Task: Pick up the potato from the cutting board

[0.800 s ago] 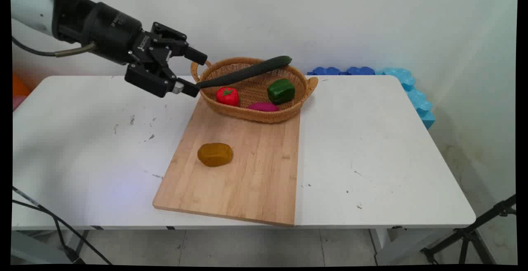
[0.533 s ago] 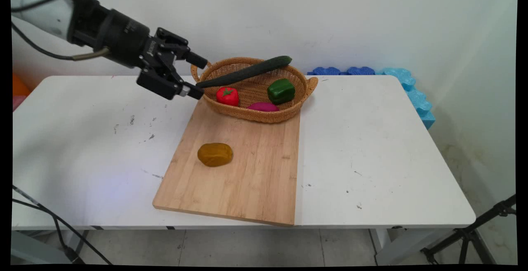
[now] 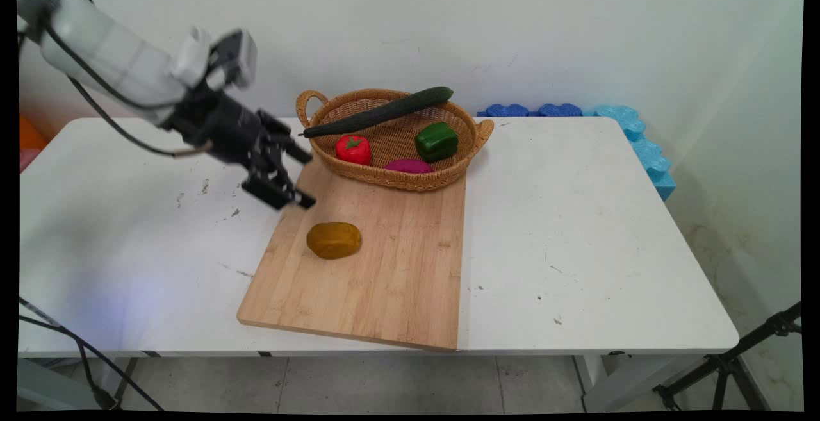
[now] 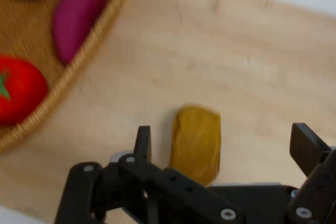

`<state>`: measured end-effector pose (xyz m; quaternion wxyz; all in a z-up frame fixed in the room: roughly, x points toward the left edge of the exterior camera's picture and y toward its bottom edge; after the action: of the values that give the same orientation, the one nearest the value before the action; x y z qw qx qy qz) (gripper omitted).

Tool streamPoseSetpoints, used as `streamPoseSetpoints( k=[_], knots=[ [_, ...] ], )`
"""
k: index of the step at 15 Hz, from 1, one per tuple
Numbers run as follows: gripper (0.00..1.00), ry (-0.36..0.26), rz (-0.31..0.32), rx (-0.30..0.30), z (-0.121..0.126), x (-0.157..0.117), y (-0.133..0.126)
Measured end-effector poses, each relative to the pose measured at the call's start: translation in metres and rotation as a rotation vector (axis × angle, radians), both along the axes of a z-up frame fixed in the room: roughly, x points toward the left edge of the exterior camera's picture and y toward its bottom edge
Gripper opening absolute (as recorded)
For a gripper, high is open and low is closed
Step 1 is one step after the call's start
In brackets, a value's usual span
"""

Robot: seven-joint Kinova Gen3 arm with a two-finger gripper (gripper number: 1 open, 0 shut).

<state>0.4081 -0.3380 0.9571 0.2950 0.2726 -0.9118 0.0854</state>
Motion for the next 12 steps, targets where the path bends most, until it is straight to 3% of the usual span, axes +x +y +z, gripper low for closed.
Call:
streamPoseSetpoints(
  k=[5,12],
  knots=[
    [1.00,-0.118,0.026,0.082,-0.049,-0.013,0.001],
    [1.00,-0.177,0.044,0.106,-0.094,-0.041,-0.014]
  ],
)
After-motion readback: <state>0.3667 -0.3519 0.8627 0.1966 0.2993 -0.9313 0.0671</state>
